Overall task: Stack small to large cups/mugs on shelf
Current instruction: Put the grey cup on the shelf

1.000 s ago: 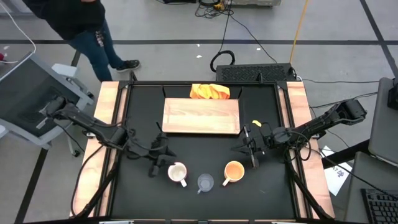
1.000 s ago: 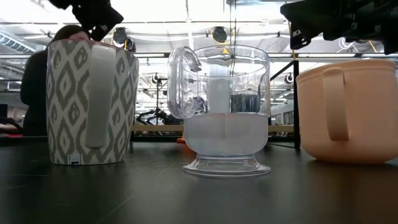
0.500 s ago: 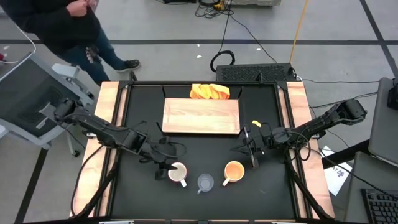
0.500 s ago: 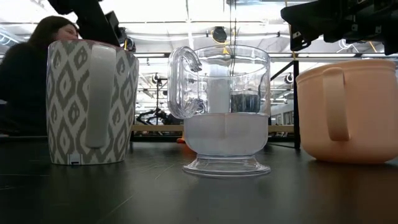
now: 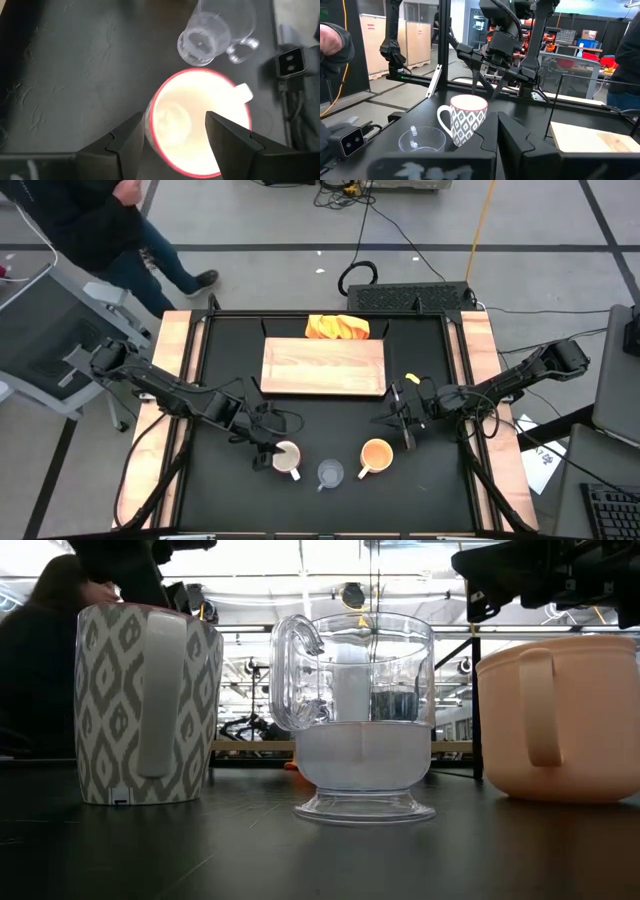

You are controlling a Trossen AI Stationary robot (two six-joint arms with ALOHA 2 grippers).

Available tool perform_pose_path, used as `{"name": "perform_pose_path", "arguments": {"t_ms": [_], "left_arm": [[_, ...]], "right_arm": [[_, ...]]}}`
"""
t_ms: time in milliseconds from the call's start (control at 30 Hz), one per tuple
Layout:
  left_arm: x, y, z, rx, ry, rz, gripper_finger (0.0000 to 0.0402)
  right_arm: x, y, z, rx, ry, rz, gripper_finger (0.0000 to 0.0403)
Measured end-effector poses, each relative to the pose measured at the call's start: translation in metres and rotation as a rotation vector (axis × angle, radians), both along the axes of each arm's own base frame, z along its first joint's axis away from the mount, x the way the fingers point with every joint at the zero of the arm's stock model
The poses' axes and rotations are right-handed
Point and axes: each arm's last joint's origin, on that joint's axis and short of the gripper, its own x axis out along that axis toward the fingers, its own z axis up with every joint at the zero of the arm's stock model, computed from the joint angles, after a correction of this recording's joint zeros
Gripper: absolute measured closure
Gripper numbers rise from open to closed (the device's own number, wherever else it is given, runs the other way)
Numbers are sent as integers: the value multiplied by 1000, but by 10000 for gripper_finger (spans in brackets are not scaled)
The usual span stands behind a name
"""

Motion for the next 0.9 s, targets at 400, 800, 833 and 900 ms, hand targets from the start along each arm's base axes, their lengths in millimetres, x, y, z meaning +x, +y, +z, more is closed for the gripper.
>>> {"name": "perform_pose_path", "arguments": {"t_ms": [400,800,833,900], "left_arm": [[1,-8,-11,8,47,4,190],[11,-10,-31,7,114,25,191],[11,-9,-31,7,114,27,194],[12,-9,-30,8,103,26,207]], "right_arm": [[0,0,-3,-2,25,0,403],[0,0,-1,-4,13,0,403],[0,0,-2,-5,15,0,403],[0,0,-2,-7,19,0,403]]}}
